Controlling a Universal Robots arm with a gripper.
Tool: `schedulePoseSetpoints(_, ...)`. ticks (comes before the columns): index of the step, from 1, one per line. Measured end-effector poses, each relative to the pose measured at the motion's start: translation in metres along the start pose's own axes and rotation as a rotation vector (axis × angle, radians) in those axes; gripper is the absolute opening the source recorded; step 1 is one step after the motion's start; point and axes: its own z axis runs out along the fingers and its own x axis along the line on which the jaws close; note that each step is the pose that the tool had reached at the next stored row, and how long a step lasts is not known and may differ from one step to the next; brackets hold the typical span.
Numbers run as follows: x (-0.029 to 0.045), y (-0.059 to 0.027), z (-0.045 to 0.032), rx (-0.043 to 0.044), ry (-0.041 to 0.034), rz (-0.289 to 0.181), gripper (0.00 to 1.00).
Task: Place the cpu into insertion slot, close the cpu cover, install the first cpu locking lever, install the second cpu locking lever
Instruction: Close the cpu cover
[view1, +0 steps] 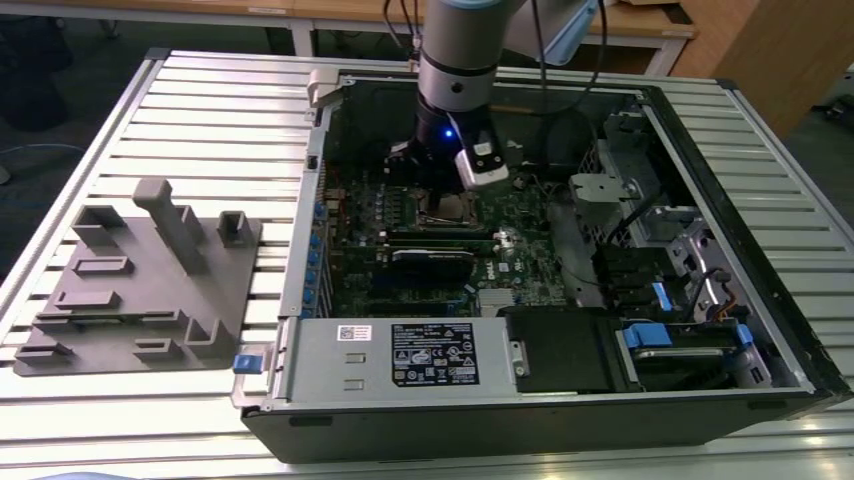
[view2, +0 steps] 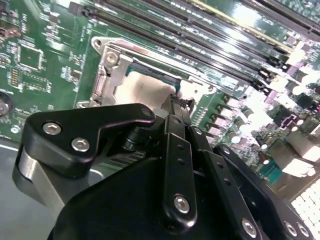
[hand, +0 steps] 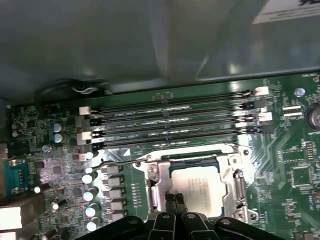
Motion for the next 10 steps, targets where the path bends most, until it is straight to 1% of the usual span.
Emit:
schedulePoseSetpoints(3,0.0004,-0.0001,0.0002,0.0006,0.0005,-0.023,0.1)
schedulePoseSetpoints(10,0.0004,-0.0001,0.0008,0.0023,0.0031,-0.129,0.1)
